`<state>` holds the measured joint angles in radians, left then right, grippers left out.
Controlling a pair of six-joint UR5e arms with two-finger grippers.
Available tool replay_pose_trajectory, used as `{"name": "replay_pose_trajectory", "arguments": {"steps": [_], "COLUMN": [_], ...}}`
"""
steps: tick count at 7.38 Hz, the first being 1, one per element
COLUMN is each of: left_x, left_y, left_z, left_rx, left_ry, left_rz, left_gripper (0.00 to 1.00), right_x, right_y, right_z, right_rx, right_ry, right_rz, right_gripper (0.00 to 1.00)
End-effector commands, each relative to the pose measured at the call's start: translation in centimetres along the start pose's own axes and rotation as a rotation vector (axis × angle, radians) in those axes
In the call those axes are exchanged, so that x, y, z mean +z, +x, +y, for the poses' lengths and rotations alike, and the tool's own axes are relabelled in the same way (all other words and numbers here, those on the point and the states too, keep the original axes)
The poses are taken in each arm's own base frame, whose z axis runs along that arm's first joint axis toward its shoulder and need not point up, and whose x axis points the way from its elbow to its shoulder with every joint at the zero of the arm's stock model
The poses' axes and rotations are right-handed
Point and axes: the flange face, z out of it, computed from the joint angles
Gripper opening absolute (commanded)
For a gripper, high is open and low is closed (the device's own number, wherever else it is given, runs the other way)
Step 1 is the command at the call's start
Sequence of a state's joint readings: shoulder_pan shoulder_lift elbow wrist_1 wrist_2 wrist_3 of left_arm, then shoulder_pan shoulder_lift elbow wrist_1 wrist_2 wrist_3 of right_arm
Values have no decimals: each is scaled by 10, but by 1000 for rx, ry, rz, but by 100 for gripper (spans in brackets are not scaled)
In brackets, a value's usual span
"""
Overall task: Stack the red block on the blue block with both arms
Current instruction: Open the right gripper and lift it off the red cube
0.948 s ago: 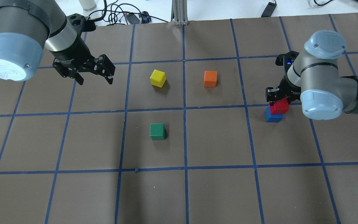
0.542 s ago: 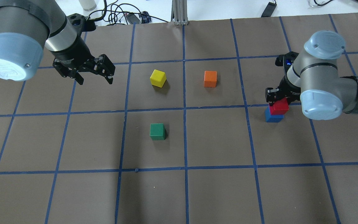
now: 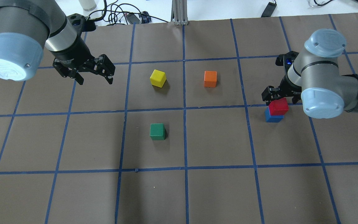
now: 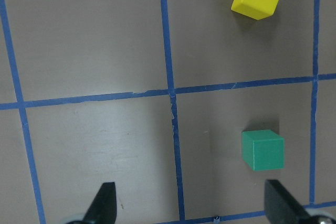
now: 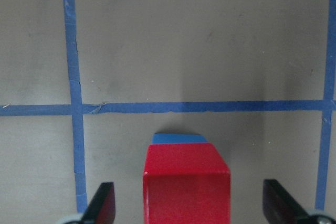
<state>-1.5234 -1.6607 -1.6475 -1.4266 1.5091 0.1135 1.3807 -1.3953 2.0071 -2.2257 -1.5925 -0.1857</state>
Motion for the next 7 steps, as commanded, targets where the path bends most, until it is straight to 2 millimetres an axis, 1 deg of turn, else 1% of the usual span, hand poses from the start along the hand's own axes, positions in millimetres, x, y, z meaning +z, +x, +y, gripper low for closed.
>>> {"name": "replay_pose_trajectory", "arguments": {"steps": [1,2,3,4,5,6,7], "left_x": [0,-2,-7,-16,-28,-37,-46], "left_y": [1,1,0,5,12,12,12], "left_z": [0,0,1,5,10,15,21], "left_rx": [1,2,-1,-12,-27,-55,-47], "left_ry": [-1,4,13,29,54,72,93], "left_rz": [0,-1,-2,-2,9,2,-12], "left_gripper": [100,100,100,100,100,100,100], "right_x": [-54,-101,-128,-142,-175,-199,-205], "right_y": [6,11,15,6,-24,-43,-45], "right_z": [-24,-50,-70,-65,-41,-22,-21], "right_rx": [2,6,11,23,26,0,21], "right_ry": [-2,-25,-68,-105,-115,-77,-58], "right_rz": [9,-6,-19,-30,-39,-37,-37], "right_gripper": [100,100,100,100,100,100,100]}}
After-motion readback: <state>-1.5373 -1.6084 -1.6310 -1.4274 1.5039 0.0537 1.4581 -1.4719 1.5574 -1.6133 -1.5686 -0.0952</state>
